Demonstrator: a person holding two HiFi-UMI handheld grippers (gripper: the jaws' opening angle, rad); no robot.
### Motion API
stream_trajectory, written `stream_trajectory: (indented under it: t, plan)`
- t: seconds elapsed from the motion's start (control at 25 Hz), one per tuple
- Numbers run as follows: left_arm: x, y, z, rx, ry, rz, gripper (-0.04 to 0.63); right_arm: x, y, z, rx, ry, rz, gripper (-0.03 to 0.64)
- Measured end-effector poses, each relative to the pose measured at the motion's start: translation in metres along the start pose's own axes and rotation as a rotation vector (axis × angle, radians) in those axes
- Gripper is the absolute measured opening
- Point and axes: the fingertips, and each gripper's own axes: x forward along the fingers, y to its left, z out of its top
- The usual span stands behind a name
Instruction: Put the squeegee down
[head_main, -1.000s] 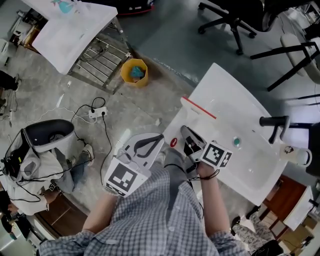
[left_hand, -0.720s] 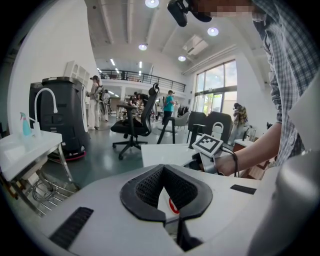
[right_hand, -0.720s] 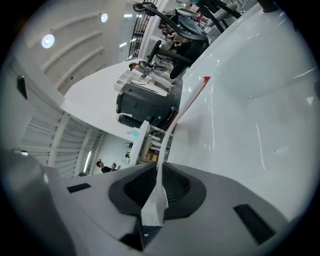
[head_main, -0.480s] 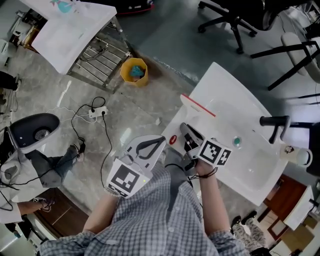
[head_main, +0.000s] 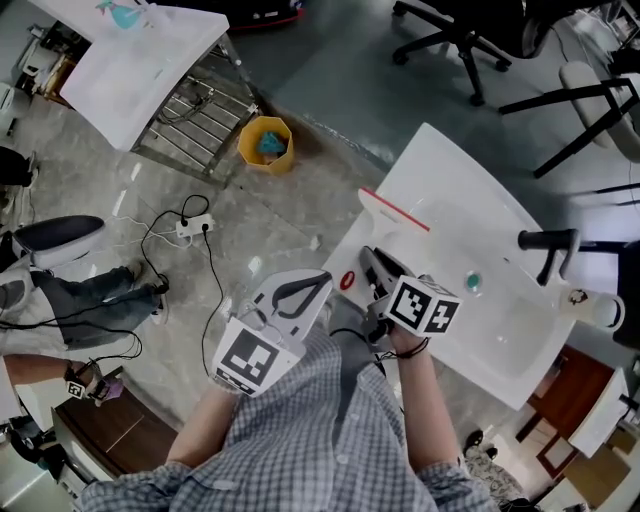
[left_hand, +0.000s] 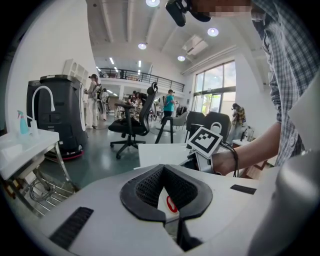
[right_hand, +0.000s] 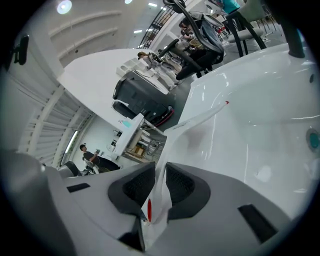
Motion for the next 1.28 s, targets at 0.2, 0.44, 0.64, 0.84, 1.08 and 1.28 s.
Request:
stream_trajectory:
  t: [0.2, 0.44, 0.64, 0.84, 1.08, 1.28]
  plan:
    - [0.002, 0.0, 0.0, 0.003, -0.004, -0.002, 0.005, -0.001, -0.008, 0.0, -0.009, -0.009, -0.043, 0.046]
    - [0.001, 0.001, -0.001, 0.002, -0.001, -0.01, 0.004, -0.001, -0.007, 0.002, -0.064, -0.013, -0.069, 0.072]
    - [0.0, 0.003, 0.0, 0.008, -0.004, -0.003, 0.005, -0.003, -0.007, 0.003, -0.079, -0.024, -0.07, 0.08]
    - [-0.001, 0.002, 0.001, 0.009, -0.009, -0.009, 0.005, -0.011, -0.009, 0.003, -0.058, -0.048, -0.068, 0.097]
    - [-0.005, 0.0, 0.002, 0.015, -0.021, -0.02, 0.005, -0.031, -0.006, 0.008, -0.07, -0.113, -0.08, 0.095]
    - [-0.009, -0.005, 0.004, 0.029, -0.027, -0.036, 0.005, -0.057, 0.007, 0.018, -0.109, -0.225, -0.055, 0.034]
